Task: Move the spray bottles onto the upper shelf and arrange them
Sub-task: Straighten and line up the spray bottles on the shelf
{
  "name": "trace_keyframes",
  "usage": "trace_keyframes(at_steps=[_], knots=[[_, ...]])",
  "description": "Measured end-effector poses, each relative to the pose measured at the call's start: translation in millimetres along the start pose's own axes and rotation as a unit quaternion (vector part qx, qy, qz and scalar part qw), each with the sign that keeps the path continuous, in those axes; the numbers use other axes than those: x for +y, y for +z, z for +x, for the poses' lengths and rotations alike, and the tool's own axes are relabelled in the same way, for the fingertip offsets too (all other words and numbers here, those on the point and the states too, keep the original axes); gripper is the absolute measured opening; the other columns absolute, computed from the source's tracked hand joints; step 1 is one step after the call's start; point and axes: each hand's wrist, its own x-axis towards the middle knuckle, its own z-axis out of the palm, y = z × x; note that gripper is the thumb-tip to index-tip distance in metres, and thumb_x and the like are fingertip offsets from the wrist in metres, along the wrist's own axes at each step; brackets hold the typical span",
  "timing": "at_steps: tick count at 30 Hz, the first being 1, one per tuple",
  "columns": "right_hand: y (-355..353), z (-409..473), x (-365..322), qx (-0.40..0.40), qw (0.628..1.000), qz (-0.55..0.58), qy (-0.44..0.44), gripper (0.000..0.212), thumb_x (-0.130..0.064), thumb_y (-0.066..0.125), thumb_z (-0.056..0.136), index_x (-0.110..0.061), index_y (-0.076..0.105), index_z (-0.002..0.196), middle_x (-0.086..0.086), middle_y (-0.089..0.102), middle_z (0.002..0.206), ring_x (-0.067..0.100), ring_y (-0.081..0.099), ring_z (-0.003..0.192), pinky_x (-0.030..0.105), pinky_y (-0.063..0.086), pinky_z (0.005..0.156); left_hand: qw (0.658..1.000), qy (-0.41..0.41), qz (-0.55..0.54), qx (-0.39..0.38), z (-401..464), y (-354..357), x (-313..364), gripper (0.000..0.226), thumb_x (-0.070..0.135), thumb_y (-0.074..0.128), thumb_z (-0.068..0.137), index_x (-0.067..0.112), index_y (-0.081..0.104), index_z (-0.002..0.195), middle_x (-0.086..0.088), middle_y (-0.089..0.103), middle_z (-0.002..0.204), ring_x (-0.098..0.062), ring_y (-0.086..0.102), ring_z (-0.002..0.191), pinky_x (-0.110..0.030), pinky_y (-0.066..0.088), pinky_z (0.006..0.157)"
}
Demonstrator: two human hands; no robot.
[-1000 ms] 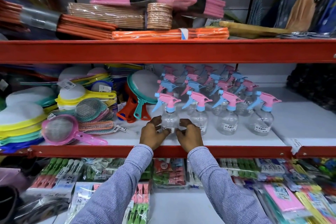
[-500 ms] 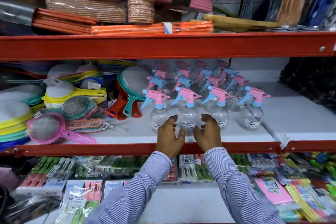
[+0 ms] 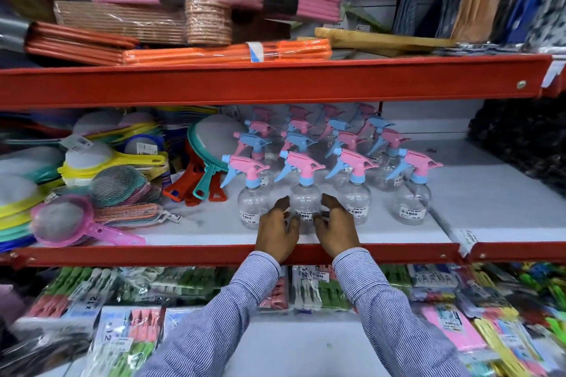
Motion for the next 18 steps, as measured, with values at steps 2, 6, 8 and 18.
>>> trace_keyframes(at_steps=[2, 6, 8, 18], knots=[[-1, -1, 0, -0.001, 1.000, -0.004, 0.000, 0.039, -0.005, 0.059, 0.085, -0.013, 0.056, 0.123, 0.012, 0.070, 0.115, 0.030, 0.067, 0.102, 0.042, 0.056, 0.092, 1.000, 0.003, 0.000, 0.003, 0, 1, 0, 0.037, 0.016, 0.059, 0.089, 0.014, 0.056, 0.126, -0.005, 0.072, 0.117, -0.022, 0.069, 0.102, -0.031, 0.055, 0.089], [-1, 1, 1, -0.007, 1.000, -0.009, 0.005, 0.039, -0.009, 0.059, 0.086, -0.013, 0.054, 0.125, 0.012, 0.069, 0.116, 0.030, 0.067, 0.103, 0.043, 0.056, 0.092, 1.000, 0.009, -0.012, 0.006, 0, 2, 1, 0.034, 0.015, 0.060, 0.090, 0.015, 0.058, 0.124, -0.004, 0.072, 0.116, -0.020, 0.069, 0.101, -0.026, 0.054, 0.088], [-3, -1, -1, -0.015, 1.000, -0.006, 0.010, 0.043, -0.013, 0.059, 0.087, -0.011, 0.052, 0.130, 0.013, 0.067, 0.121, 0.030, 0.066, 0.106, 0.042, 0.055, 0.094, 1.000, 0.005, -0.013, 0.009, 0, 2, -2, 0.037, 0.019, 0.061, 0.090, 0.014, 0.056, 0.127, -0.006, 0.071, 0.119, -0.022, 0.068, 0.105, -0.033, 0.055, 0.091], [-89, -20, 30, 0.168, 0.984, -0.001, 0.058, 0.019, -0.003, 0.065, 0.079, -0.010, 0.069, 0.095, 0.009, 0.074, 0.094, 0.018, 0.065, 0.064, 0.017, 0.049, 0.066, 0.990, 0.098, -0.044, 0.092, -26, 41, 44, 0.032, 0.017, 0.058, 0.083, 0.016, 0.065, 0.114, 0.000, 0.069, 0.107, -0.011, 0.067, 0.085, -0.031, 0.056, 0.082]])
